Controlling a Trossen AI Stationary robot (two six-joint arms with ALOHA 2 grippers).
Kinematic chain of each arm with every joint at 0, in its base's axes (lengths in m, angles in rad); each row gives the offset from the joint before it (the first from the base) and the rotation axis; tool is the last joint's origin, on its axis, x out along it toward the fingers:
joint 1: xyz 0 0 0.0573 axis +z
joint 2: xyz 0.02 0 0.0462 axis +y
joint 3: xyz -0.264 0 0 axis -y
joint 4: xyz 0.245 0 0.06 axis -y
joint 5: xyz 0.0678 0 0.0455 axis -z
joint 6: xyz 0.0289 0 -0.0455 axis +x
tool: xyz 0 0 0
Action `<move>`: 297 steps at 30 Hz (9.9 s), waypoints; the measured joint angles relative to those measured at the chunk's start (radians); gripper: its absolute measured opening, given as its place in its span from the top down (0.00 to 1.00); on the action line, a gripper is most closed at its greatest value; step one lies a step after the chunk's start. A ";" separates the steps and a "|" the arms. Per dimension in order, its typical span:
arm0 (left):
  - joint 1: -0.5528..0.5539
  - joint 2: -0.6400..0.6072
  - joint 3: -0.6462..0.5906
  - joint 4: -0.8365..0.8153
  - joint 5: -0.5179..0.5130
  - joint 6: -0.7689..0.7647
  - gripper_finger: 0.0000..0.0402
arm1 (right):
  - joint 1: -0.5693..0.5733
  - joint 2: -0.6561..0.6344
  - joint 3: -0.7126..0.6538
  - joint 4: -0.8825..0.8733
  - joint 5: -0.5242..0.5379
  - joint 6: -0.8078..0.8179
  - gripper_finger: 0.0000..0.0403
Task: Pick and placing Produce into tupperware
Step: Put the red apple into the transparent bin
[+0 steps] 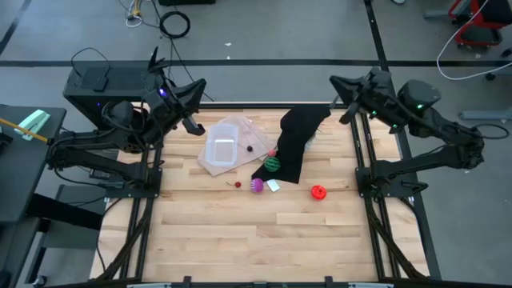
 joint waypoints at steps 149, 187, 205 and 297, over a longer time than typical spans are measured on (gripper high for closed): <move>0.002 0.517 0.568 -1.717 0.356 -0.357 0.52 | 0.307 0.649 -0.439 -0.605 -0.538 -0.598 0.17; 0.004 0.517 0.568 -1.725 0.356 -0.356 0.53 | 0.307 0.585 0.056 -1.033 -0.395 -0.527 0.29; 0.033 0.475 0.568 -1.693 0.335 -0.272 0.53 | 0.301 0.592 0.240 -1.131 -0.362 -0.483 0.29; 0.392 -0.122 0.567 -1.575 0.359 -0.201 0.53 | -0.084 1.578 1.111 -0.541 -0.555 -0.184 0.27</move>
